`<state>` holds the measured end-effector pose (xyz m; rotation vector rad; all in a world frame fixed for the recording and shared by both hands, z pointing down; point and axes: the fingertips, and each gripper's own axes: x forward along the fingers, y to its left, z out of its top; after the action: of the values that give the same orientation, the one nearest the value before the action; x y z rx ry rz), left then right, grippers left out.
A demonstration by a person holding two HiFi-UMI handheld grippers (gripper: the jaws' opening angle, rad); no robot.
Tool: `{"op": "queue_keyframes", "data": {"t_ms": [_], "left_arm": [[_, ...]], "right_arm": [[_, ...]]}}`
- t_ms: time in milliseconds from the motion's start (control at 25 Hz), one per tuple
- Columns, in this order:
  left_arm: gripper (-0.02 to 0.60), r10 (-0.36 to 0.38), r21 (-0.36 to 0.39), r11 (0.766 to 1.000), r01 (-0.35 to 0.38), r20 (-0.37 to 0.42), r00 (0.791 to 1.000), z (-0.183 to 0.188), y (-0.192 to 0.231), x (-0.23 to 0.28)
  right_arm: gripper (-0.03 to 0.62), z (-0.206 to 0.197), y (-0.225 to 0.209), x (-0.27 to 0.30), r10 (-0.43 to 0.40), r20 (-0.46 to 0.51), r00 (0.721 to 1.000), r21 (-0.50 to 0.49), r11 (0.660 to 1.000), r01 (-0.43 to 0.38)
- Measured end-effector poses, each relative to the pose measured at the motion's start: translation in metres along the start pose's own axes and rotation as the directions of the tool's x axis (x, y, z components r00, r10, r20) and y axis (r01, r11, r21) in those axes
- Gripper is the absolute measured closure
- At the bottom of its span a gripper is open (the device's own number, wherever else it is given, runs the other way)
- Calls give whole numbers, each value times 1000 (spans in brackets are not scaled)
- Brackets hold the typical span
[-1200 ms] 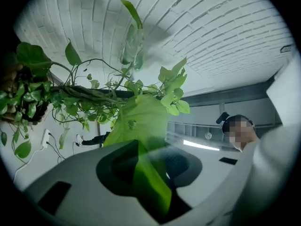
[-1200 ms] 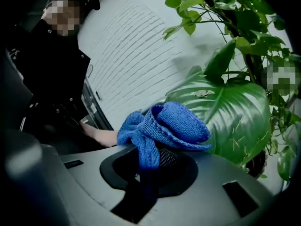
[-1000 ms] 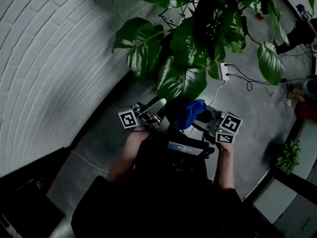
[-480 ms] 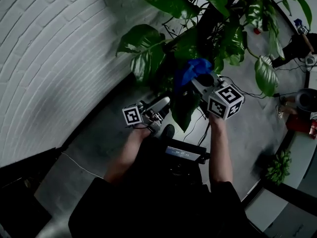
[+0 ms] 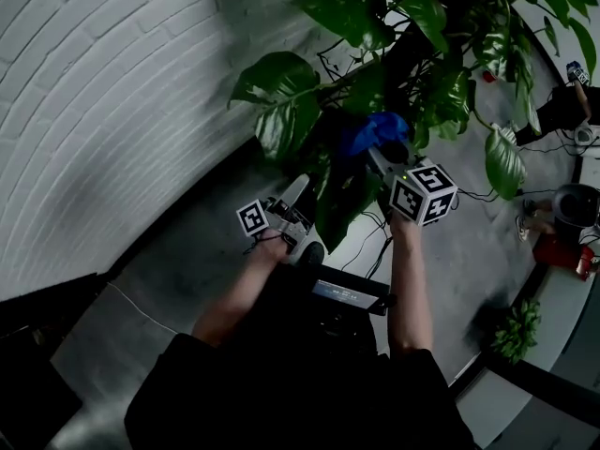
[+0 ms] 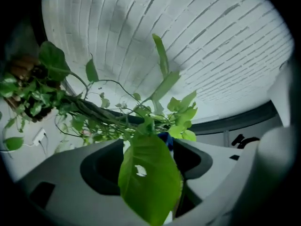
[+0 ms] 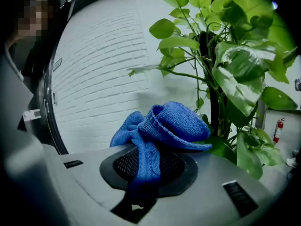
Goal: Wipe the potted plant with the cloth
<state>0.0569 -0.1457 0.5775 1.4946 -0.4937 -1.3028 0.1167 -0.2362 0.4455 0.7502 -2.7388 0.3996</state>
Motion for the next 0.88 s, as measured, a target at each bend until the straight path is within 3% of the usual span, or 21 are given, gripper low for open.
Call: {"op": "queue_keyframes", "data": {"t_ms": [120,240,440,880], "left_arm": [[253,-135,10,991,137,-79,988,-11,-30,23],[252,-195,13,980,199,-153,969,-26,-47,39],[252,-214,-4,976,217,-177,961,-33,-53,42],[250,-206,-39,979,202,-166,964,-26,-49,40]], "right_arm": [[487,-18,3,10,33,-58,998,10,999,-32],[487,-34,9,18,60,-94,994,34,998,-58],[487,-63,28,17,109,-148,983,57,993,-101],[487,-110,74,-12,159,-188,969,109,984,-140]]}}
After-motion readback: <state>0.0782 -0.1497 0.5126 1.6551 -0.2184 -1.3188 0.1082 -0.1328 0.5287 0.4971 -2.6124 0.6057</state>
